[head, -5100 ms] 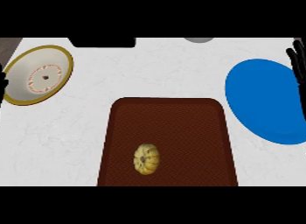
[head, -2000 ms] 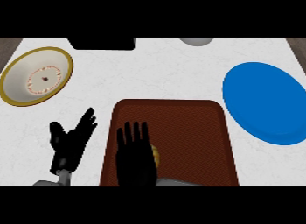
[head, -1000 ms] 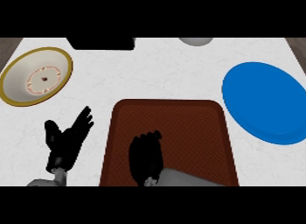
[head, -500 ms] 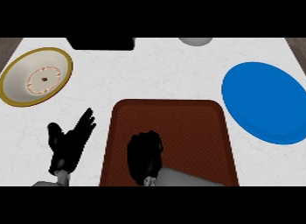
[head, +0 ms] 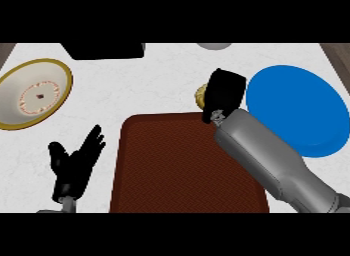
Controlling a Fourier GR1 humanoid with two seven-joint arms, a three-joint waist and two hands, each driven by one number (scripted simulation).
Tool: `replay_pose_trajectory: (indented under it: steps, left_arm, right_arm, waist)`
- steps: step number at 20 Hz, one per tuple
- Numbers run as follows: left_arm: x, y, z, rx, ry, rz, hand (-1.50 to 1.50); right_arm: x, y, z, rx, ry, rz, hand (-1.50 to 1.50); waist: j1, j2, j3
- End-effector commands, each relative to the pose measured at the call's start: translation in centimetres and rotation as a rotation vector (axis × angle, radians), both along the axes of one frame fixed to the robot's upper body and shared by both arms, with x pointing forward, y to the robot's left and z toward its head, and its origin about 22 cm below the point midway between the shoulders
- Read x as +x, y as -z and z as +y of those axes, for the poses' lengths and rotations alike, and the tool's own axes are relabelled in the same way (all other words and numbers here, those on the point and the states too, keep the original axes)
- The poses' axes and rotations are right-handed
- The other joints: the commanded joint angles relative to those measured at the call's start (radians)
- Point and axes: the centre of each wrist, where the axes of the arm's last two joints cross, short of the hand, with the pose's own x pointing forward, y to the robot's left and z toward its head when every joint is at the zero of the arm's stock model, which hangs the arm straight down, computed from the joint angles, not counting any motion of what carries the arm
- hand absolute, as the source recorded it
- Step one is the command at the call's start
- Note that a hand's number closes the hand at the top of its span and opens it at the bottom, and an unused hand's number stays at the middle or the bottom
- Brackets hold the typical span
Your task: Pick the squash from the tray and place it in the plate
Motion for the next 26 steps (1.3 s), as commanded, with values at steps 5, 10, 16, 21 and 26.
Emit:
replay_pose_trajectory:
  steps: [5,10,16,21,26]
  left_arm:
    - [0.2,-0.3,-0.4,0.005,0.039,-0.018,0.0]
    - [0.5,-0.8,-0.8,0.006,0.063,-0.035,0.0]
    - [0.0,-0.1,-0.9,-0.001,0.061,-0.011,0.0]
    - [0.7,-0.9,-1.0,0.006,0.075,-0.04,0.0]
    - [0.6,-0.7,0.1,0.014,0.028,-0.029,0.0]
  right_arm:
    - [6.2,-8.3,-7.1,0.116,0.549,-0.432,1.5]
    - [7.6,-11.6,-10.9,0.117,0.684,-0.624,1.5]
    - [7.9,-13.3,-14.5,0.159,0.755,-0.818,1.5]
    - [7.7,-10.8,-17.3,0.093,0.806,-0.88,1.5]
    - [6.8,-9.9,-21.3,0.013,0.881,-0.964,1.5]
  waist:
    - [0.057,0.017,-0.005]
    - [0.074,0.02,-0.004]
    - [0.073,0.022,-0.003]
    - [0.062,0.024,-0.002]
    - [0.031,0.008,-0.004]
